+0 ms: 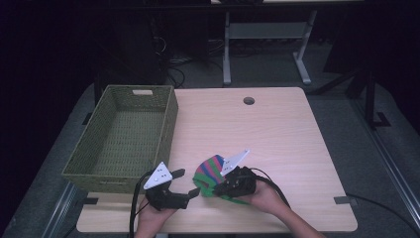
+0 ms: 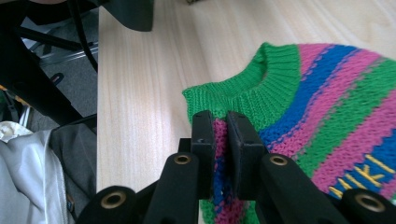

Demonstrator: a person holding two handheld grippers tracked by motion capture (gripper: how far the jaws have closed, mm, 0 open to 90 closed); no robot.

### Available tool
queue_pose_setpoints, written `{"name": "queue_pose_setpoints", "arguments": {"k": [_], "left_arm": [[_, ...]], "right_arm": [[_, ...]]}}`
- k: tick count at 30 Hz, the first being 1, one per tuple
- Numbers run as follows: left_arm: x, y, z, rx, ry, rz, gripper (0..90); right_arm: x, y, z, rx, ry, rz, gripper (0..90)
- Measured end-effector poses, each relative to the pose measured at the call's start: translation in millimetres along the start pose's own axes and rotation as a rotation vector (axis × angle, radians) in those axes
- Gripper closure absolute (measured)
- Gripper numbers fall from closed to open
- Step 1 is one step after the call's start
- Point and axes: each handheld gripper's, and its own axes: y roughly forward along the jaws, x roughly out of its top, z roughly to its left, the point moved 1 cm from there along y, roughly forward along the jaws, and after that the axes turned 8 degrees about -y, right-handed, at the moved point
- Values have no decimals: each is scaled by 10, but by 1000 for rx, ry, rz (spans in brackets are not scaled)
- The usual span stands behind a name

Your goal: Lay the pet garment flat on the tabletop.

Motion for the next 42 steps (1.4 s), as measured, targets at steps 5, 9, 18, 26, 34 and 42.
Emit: {"name": "queue_pose_setpoints", "arguments": {"k": [5, 9, 18, 26, 34, 42], "left_arm": [[0, -4, 20, -4, -12, -1, 151], [2, -6, 10, -3, -6, -4, 151], [5, -6, 8, -9, 3, -7, 151], [8, -8, 7, -11, 3, -15, 151], [1, 8, -7, -7, 15, -4, 151], [4, 59, -17, -18, 14, 5, 155]], "right_arm": [[24, -95, -3, -14, -3, -6, 815], [60, -205, -19, -29, 8, -28, 815], [79, -387, -71, -46, 16, -38, 817], [123, -577, -101, -65, 8, -72, 817], [129, -718, -147, -68, 0, -86, 817], [160, -860, -141, -79, -12, -100, 817]]}}
